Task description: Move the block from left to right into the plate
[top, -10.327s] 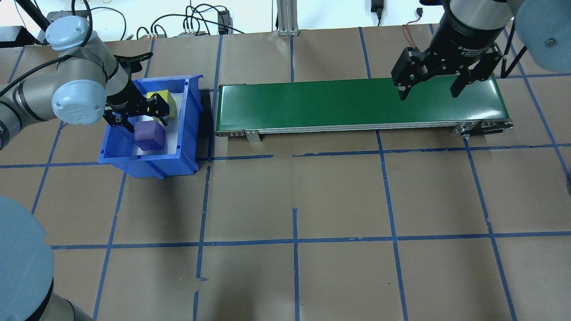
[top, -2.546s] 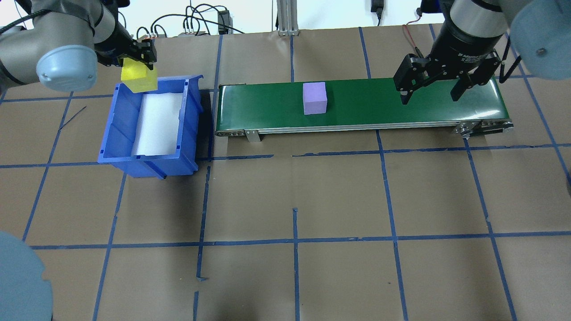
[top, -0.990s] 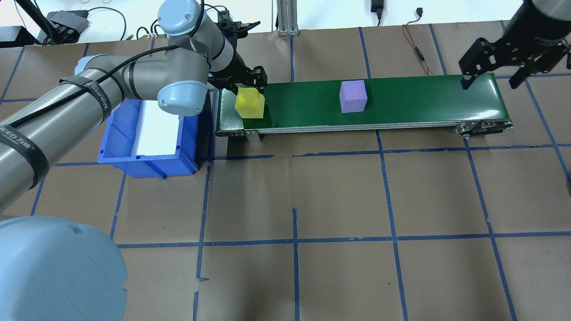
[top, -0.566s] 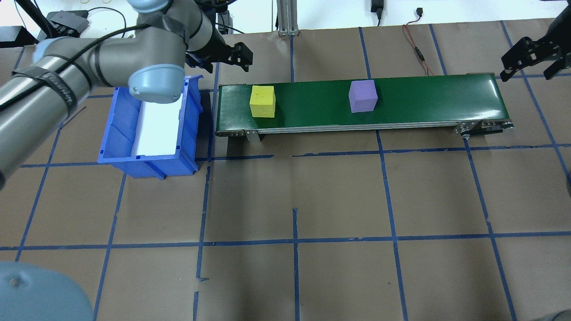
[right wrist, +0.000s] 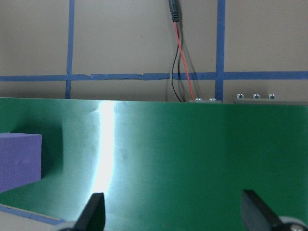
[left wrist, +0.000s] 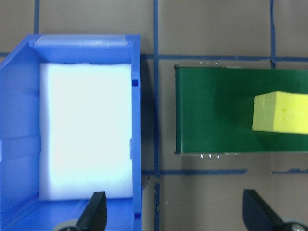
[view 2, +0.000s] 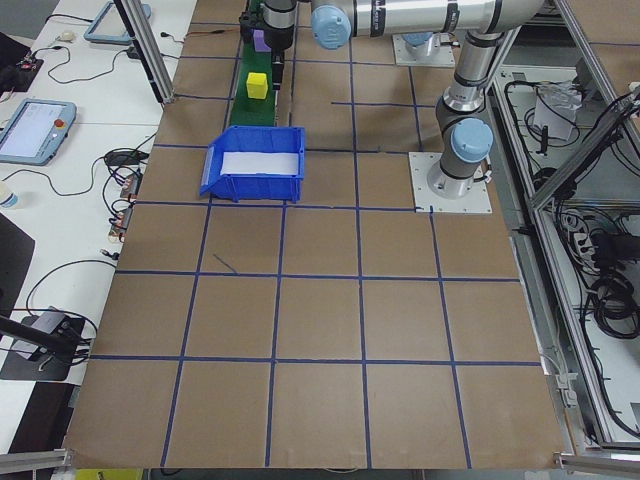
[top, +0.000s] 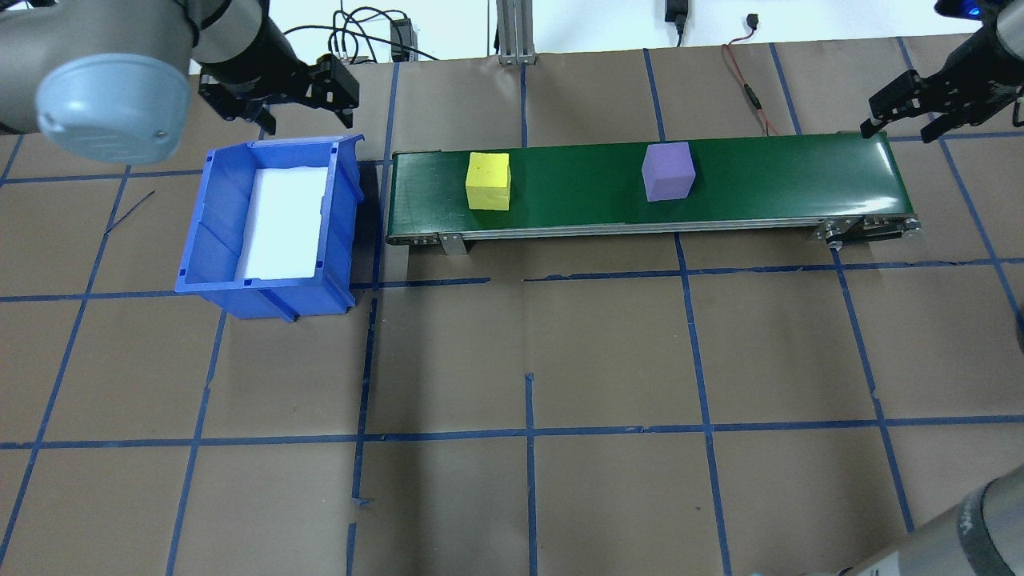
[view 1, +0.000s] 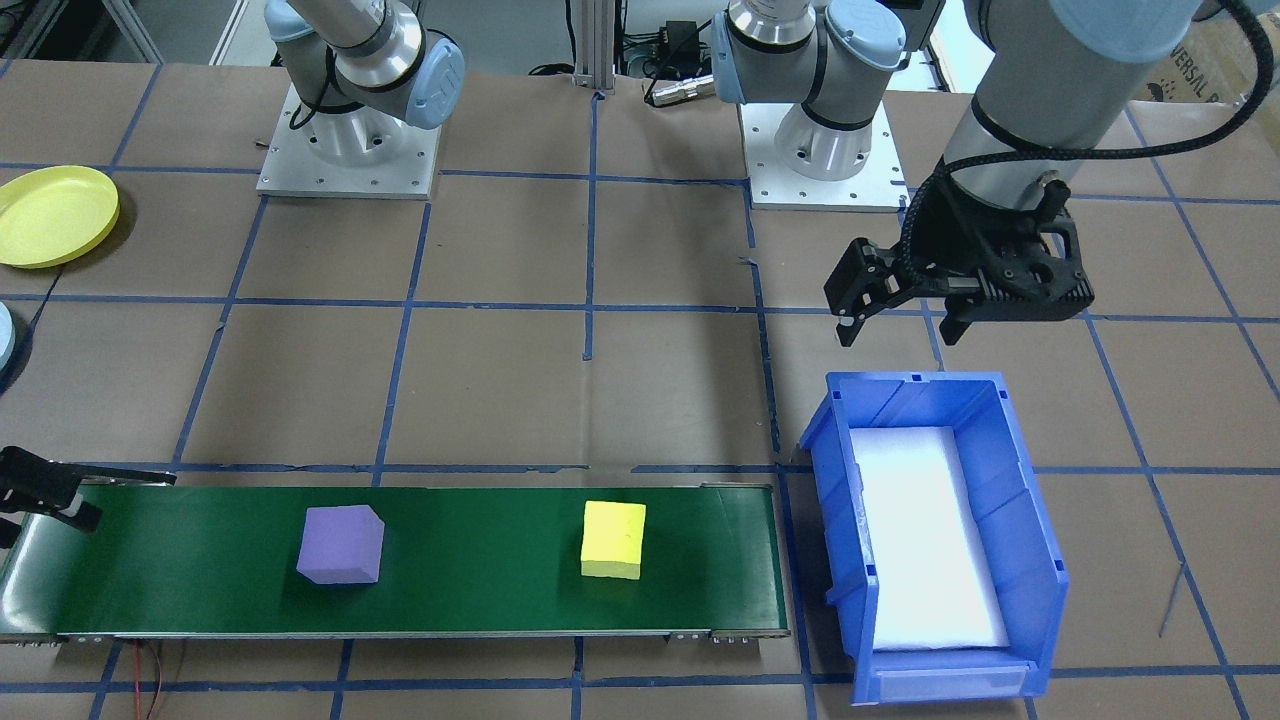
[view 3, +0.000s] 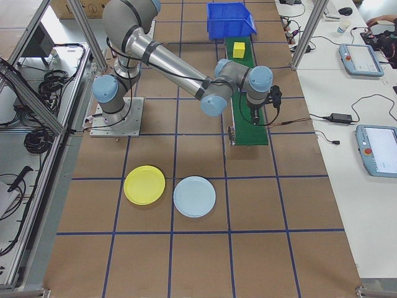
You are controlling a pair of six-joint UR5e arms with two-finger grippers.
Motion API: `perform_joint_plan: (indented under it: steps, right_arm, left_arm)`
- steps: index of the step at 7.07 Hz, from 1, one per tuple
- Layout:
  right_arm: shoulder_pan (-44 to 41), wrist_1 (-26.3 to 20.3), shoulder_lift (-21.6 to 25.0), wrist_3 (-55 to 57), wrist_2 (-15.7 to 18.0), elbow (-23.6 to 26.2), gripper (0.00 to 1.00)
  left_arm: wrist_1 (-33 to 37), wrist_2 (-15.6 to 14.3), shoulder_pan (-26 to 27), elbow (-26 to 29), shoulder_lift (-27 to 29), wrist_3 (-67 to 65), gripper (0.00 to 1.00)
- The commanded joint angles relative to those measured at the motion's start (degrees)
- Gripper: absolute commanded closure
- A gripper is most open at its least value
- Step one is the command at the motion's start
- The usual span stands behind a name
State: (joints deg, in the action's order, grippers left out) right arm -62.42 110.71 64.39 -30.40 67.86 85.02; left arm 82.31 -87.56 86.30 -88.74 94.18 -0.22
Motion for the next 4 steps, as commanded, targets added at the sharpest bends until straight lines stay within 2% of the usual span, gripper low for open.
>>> perform_joint_plan:
  steps: [1, 2, 4]
  right_arm:
    - [-0.1, 1.7, -1.0, -2.7, -3.6, 0.6, 0.0]
    - [0.0, 1.7, -1.5, -2.1, -6.5, 1.5, 0.0]
    - [0.0, 1.7, -1.6, -2.1, -6.9, 2.6, 0.0]
  left_arm:
    - [2.9, -0.2, -2.2, -0.3, -1.1, 0.0, 0.0]
    - [2.9, -0.2, -2.1, -0.1, -1.1, 0.0, 0.0]
    - [2.6, 0.2, -1.5, -0.3, -1.1, 0.0, 0.0]
